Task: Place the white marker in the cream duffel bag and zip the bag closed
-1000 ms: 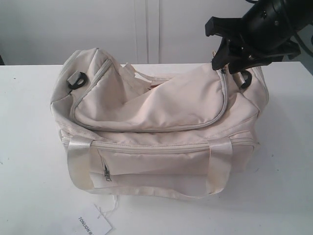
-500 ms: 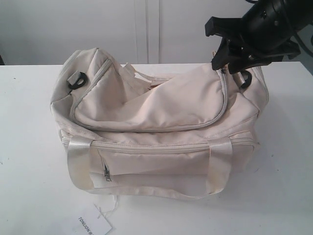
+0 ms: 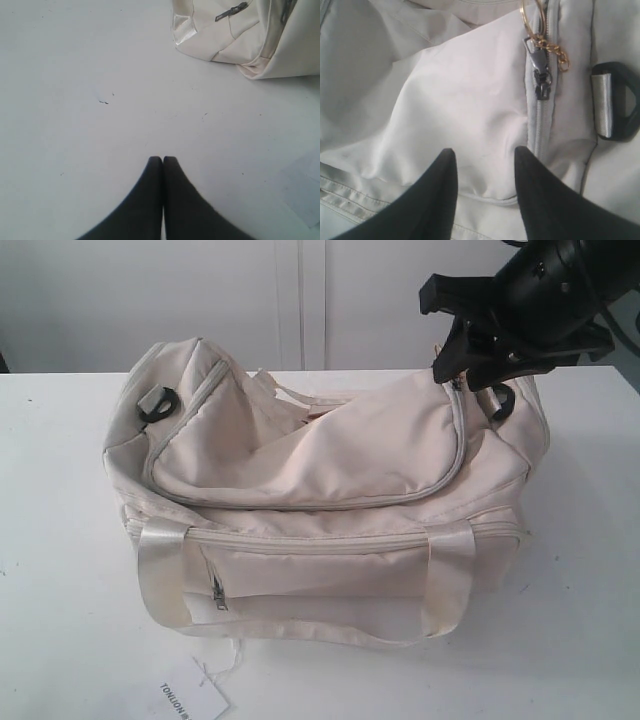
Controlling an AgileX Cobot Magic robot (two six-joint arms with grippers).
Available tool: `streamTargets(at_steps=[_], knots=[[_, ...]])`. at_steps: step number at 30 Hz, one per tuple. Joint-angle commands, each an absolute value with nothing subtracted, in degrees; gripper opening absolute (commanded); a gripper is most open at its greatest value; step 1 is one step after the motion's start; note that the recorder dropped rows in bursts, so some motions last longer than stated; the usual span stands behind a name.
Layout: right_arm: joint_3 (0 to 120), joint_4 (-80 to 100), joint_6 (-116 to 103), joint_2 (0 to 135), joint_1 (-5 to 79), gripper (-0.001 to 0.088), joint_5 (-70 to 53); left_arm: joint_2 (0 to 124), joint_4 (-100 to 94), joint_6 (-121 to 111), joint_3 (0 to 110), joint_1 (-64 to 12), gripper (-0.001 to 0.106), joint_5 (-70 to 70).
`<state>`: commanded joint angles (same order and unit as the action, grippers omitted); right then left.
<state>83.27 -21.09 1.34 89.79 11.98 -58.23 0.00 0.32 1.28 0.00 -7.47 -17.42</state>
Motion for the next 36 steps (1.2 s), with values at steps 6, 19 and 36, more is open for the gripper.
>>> streamTargets(at_steps=[6, 19, 36], knots=[[83.3, -21.1, 1.3, 89.8, 12.0, 0.0365, -58.2, 0.0, 0.3, 1.3, 0.0, -7.5, 0.0, -17.5], [83.3, -20.8, 1.3, 89.8, 12.0, 0.0365, -55.9, 0.0, 0.3, 1.3, 0.0, -7.5, 0.0, -17.5], [83.3, -7.9, 1.3, 86.4, 12.0, 0.0, -55.3, 0.0, 0.3, 1.3, 0.0, -7.5, 0.0, -17.5]])
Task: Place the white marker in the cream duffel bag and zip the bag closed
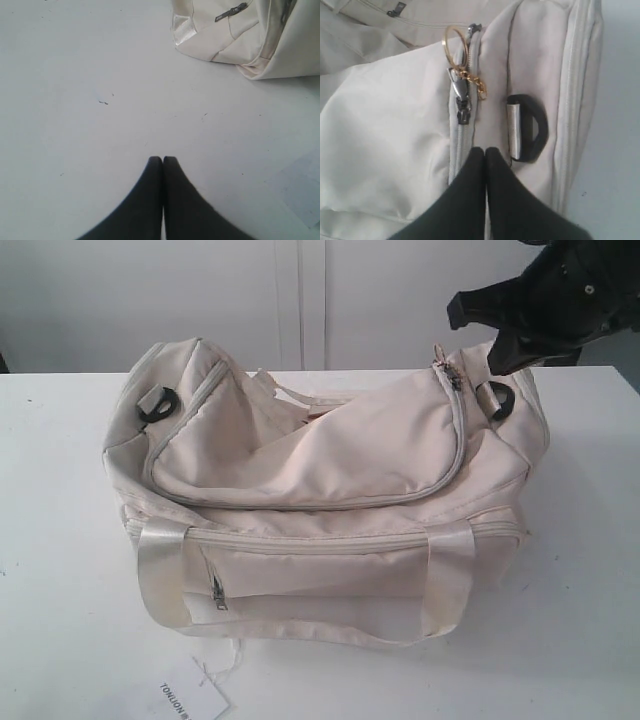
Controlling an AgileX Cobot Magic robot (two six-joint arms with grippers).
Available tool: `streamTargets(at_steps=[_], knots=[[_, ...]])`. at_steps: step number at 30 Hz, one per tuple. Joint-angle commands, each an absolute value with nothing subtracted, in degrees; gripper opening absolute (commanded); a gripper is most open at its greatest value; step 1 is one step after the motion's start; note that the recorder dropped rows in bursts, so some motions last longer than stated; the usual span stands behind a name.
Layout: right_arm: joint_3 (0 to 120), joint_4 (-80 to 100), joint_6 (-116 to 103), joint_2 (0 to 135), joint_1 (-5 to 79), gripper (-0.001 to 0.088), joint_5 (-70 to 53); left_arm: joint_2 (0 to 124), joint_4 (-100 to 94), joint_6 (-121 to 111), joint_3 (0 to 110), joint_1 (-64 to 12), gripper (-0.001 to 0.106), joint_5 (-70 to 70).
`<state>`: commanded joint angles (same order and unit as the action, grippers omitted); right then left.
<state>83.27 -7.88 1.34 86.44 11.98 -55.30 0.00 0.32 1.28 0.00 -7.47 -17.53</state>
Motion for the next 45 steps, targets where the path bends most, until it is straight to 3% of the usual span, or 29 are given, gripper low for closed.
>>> streamTargets(at_steps=[22, 45], knots=[[82.5, -1.3, 4.7, 59.7, 12.0, 0.0, -55.9, 0.0, 0.3, 1.3, 0.0, -7.5, 0.0, -17.5], [49.5, -1.7, 4.7, 33.1, 12.0, 0.0, -39.4, 0.0, 0.3, 1.3, 0.0, -7.5, 0.0, -17.5]])
